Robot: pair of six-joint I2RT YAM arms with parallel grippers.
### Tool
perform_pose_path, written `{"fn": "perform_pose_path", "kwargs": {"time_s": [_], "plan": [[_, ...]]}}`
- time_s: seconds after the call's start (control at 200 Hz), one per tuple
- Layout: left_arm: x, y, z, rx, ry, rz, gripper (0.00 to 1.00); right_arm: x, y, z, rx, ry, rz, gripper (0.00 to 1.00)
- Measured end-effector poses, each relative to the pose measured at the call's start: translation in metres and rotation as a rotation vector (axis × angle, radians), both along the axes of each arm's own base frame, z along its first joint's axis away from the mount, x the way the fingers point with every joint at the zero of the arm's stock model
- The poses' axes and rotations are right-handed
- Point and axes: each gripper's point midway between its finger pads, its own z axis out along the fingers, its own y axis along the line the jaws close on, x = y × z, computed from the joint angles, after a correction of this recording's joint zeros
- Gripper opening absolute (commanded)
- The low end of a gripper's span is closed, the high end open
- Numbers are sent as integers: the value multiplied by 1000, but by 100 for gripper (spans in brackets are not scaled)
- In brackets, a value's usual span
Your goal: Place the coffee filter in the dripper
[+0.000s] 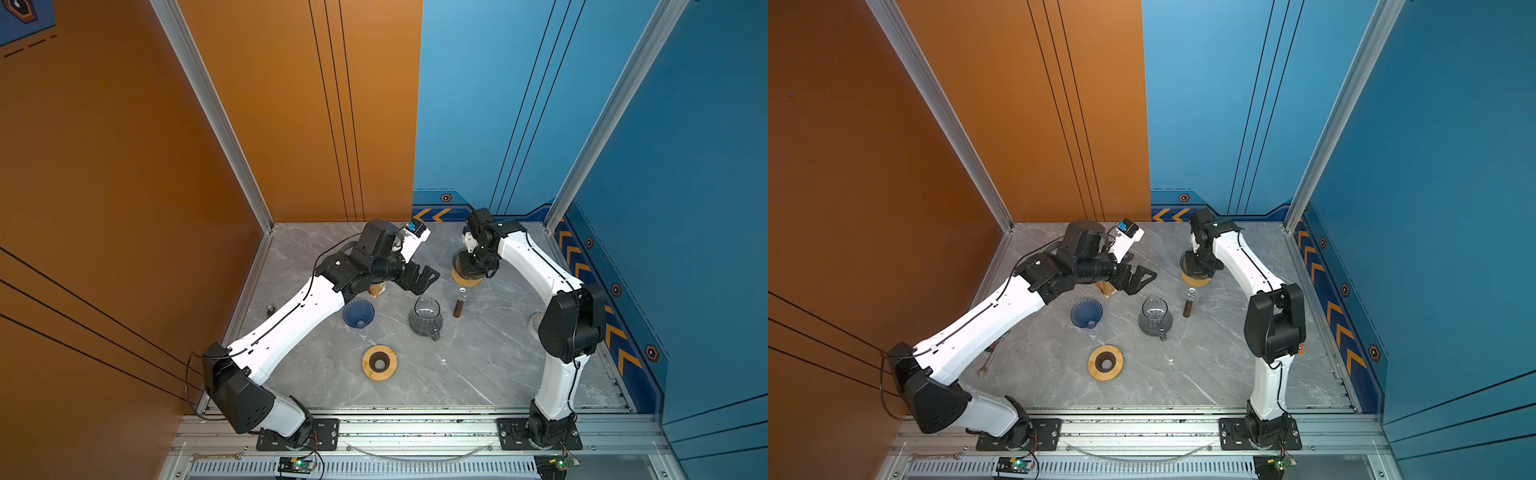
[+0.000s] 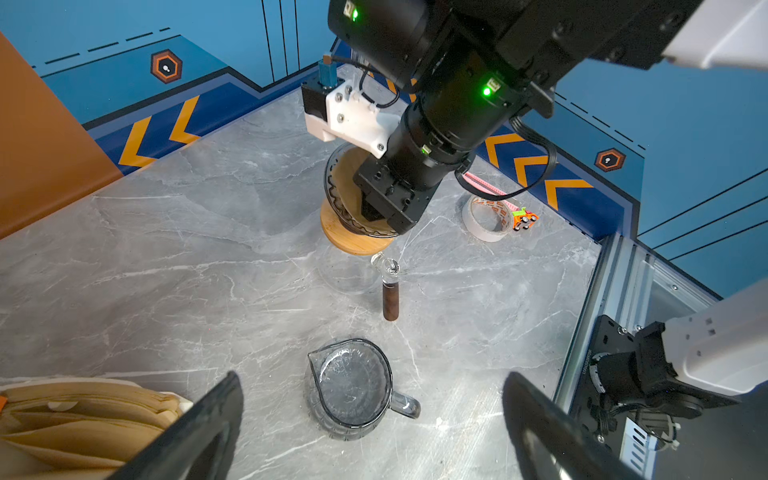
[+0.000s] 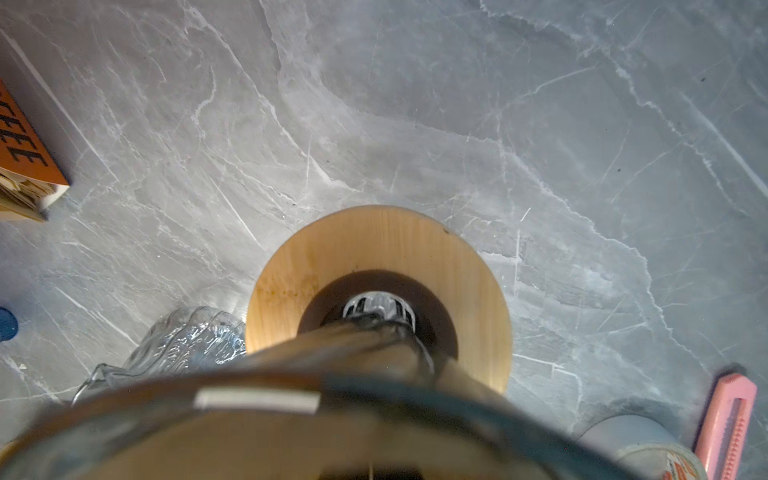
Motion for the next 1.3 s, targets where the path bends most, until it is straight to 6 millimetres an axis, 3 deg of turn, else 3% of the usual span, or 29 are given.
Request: {"fn": "perform_pose_path", "kwargs": {"time_s": [0.461,0.641,0.826,1.302], "plan": [[0,0,0,0,0,0,98,0,0,-3,-1,1,-3,0],[0,0,0,0,0,0,98,10,1,13,12,-47,-6,1],[0,0,0,0,0,0,98,13,2,17,16,-61,-7,1],[0,0,0,0,0,-1,98,16,3,2,8,-36,-6,0]]}}
